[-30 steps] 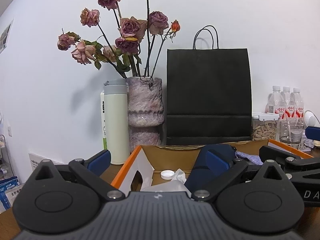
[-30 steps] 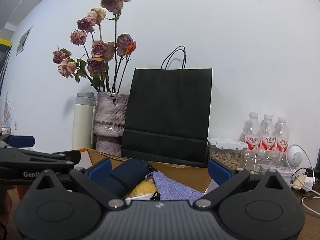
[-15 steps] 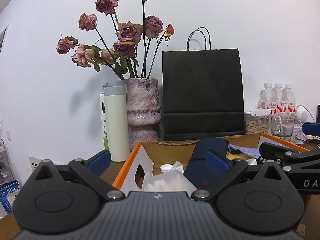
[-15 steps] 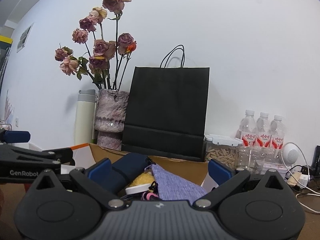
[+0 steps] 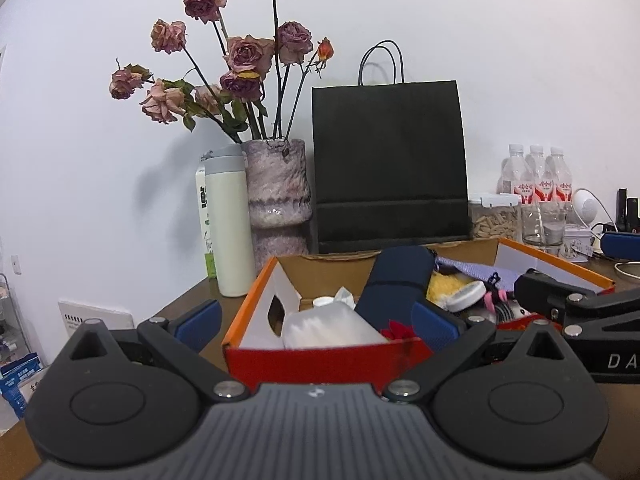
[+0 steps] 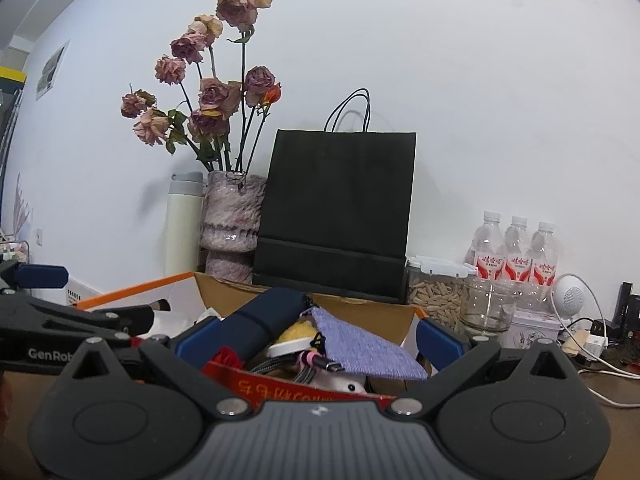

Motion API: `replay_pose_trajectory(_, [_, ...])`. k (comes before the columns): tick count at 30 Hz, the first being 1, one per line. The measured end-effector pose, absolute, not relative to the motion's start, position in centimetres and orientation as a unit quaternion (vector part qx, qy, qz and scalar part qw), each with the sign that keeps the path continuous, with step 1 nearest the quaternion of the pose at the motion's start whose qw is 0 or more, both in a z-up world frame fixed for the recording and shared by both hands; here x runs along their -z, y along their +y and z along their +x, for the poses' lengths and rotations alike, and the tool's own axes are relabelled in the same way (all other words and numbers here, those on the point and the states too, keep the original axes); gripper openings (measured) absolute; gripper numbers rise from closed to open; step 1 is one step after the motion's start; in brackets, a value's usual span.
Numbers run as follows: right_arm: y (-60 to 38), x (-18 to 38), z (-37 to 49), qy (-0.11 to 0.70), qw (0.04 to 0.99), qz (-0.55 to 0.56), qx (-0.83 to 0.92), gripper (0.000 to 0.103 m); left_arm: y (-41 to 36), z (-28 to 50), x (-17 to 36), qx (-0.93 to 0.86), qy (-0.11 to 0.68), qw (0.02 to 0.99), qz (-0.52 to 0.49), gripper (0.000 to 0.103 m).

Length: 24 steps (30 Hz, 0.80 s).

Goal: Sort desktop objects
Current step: 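Move the left gripper to the small white cap while the right gripper reaches the beige wooden block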

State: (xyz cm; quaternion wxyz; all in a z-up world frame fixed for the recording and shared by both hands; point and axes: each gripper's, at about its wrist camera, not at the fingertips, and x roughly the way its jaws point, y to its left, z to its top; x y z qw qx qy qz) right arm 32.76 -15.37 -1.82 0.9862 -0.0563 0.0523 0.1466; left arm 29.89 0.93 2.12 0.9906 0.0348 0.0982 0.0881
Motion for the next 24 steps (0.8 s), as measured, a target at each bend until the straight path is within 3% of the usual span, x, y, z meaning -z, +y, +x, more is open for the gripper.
replay_pose_trajectory(10, [-16.0,1.9,30.8,0.098,0.980,-0.050,-0.163,0.103,1.0,27.9,-1.8,-0.070,0.153,0.986,0.020,0.103])
replay_pose_trajectory(24, [-16.5,3.1,31.9,0.226,0.957,-0.022,-0.178,0.103,1.3,28.9,-0.4,-0.036,0.265,0.964,0.000,0.103])
